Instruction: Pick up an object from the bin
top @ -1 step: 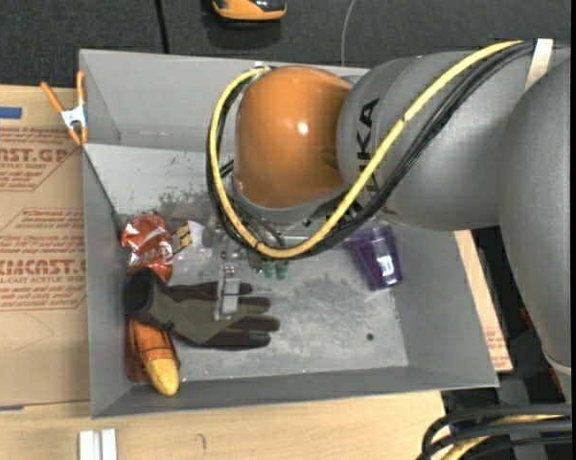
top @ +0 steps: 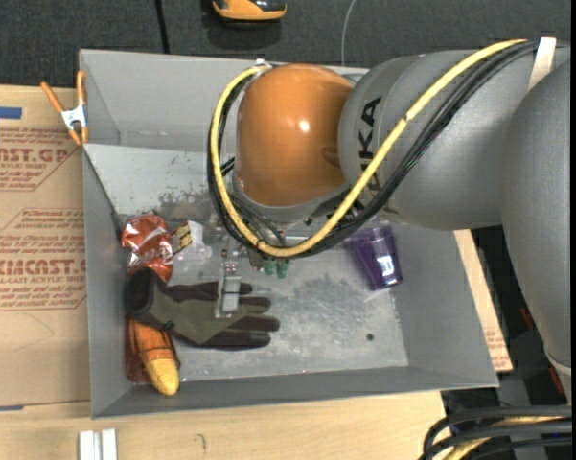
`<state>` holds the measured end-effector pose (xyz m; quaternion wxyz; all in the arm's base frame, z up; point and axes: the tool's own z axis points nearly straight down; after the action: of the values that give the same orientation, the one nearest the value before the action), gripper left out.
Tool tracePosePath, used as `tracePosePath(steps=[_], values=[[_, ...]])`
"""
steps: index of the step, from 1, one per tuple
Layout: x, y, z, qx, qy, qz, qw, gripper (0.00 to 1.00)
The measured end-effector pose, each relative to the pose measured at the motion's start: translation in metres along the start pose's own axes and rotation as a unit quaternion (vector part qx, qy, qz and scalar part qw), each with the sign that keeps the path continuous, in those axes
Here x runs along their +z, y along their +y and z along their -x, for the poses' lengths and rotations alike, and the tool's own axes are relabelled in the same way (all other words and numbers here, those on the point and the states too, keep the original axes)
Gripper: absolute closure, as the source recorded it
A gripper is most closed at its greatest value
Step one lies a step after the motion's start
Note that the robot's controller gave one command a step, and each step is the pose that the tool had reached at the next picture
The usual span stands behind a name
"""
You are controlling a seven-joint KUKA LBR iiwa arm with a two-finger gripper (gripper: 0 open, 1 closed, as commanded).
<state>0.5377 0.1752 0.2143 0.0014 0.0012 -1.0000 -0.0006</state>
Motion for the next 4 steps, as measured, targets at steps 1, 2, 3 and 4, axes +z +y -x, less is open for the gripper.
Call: tracePosePath(steps=[1, 2, 3, 4], values=[[0.026, 0.011, -0.024, -0.017, -0.0026, 0.0, 0.9999, 0.0], [0.076, -0.026, -0.008, -0.065, -0.0045, 0.001, 0.9979, 0.0], [0.135, -0.037, -0.007, -0.077, -0.002, 0.0, 0.997, 1.0], [0.135, -0.037, -0.007, -0.077, -0.002, 0.0, 0.9971, 1.0]])
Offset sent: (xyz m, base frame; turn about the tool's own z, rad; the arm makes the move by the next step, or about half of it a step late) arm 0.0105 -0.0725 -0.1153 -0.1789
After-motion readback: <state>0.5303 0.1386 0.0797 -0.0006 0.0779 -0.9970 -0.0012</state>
